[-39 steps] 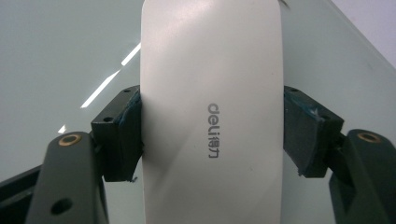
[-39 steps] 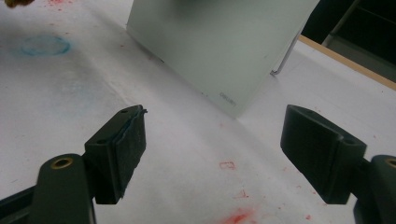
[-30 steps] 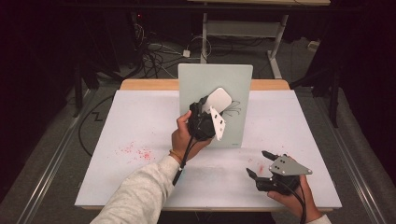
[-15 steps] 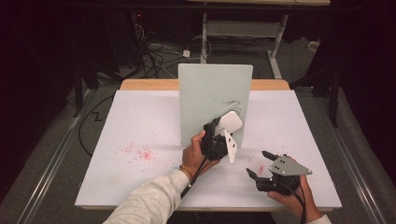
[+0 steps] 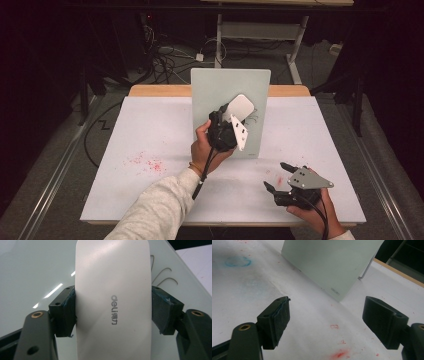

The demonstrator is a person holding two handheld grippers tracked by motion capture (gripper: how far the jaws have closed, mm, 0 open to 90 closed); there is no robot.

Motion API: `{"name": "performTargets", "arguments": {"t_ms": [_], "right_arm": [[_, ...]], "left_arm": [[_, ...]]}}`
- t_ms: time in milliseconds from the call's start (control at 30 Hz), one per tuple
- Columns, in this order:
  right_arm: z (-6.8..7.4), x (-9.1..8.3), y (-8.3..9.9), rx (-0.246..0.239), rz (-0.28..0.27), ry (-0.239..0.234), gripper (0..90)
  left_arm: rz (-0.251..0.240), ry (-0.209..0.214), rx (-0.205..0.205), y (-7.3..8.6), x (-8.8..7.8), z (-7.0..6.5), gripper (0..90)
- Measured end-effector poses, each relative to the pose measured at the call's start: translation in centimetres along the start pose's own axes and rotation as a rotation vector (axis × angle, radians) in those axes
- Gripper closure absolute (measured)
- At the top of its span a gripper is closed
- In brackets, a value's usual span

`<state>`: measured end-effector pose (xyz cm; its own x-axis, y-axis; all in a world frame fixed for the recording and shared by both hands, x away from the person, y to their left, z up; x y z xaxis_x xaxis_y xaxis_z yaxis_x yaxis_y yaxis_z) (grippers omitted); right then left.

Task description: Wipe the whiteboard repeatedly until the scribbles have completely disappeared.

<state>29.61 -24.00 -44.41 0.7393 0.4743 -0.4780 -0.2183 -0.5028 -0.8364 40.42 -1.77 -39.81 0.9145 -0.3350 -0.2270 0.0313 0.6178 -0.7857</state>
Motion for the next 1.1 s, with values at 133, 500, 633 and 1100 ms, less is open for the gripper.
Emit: {"name": "performTargets", "arguments": {"t_ms": [133,500,633,1100], "right_arm": [[0.0,0.0,0.0,0.000,0.003,-0.005,22.9],[-0.5,-0.2,0.2,0.012,-0.007,0.012,22.9],[-0.4,-0.2,0.1,0.008,-0.005,0.011,22.9],[-0.4,-0.3,0.2,0.010,-0.006,0.010,22.9]], "left_arm": [[0.020,0.030,0.093,1.0,0.3,-3.1,29.1],[0.041,0.068,0.218,2.7,0.6,-7.3,29.1],[0.033,0.080,0.197,1.8,0.7,-6.3,29.1],[-0.008,0.019,0.094,-2.0,1.0,-1.6,29.1]]}}
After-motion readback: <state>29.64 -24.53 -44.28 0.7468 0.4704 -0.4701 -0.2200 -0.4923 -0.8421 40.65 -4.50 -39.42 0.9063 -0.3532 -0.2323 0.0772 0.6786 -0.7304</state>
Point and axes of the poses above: each handheld gripper's, and its own axes: x roughly forward along the jaws, y roughly out of its underside, z roughly to its left, the point moved 1 cm from there along x, roughly forward along the jaws, and after that the axes turned 3 degrees about y, right-handed, at the moved point
